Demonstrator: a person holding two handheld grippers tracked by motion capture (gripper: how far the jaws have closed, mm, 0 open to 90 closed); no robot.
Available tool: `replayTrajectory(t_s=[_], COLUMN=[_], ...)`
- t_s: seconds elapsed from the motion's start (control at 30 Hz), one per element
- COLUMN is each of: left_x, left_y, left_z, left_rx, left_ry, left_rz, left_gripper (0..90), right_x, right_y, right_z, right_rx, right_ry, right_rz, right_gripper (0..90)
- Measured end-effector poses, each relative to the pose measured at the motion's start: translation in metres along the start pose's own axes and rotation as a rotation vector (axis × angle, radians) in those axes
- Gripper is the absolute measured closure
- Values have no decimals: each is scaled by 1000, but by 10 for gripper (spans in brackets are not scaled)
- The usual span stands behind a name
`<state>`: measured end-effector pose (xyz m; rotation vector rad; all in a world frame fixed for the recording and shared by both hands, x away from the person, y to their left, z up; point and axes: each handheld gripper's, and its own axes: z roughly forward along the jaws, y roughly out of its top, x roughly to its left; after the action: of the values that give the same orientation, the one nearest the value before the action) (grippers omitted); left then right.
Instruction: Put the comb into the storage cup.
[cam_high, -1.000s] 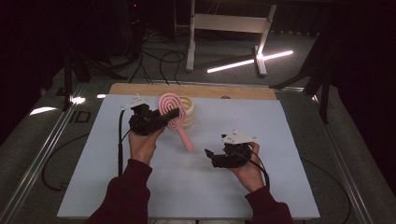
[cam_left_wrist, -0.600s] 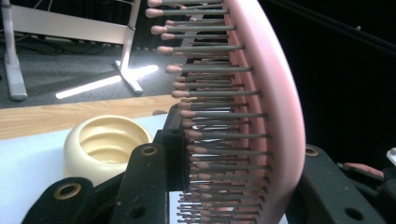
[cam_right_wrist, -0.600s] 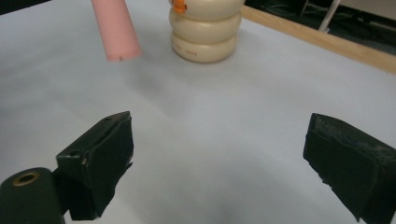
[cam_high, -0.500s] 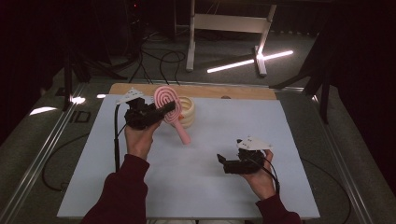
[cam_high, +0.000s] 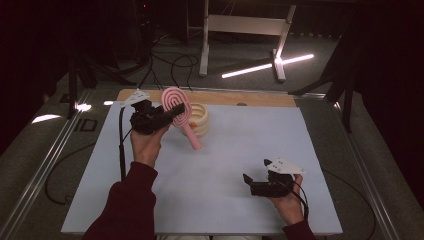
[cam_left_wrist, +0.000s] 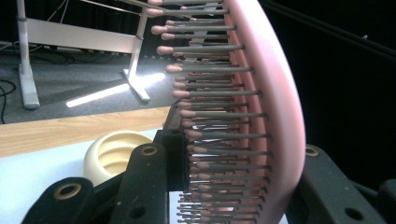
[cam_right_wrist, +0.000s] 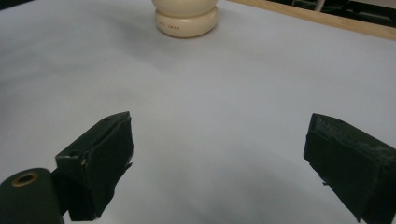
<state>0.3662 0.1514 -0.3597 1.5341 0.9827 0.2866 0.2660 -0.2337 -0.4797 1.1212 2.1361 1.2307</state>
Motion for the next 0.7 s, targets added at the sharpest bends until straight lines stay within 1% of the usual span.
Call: replayTrajectory(t_s=[0.1,0.17,0.23,0.4,0.7], left_x=[0,0,-1,-1,-3], left_y=[2,4,6,11,24], left_z=[-1,-1,0,0,1], left_rx=[-3,-6,-7,-12,-21], left_ry=[2,3,6,6,17], left_rz=[7,10,13,22,47], left_gripper=[641,641,641,641,641], right_x=[-3,-4,-5,-4,-8], right_y=[-5,-6,-7,-10,-13], right_z=[-3,-5,-7,-6,-11], right_rx=[-21,-28,-41,-37,-51], right_ry=[-6,-15,-12,-15,-22], right_rz=[21,21,23,19,34], right_gripper=[82,82,82,82,82])
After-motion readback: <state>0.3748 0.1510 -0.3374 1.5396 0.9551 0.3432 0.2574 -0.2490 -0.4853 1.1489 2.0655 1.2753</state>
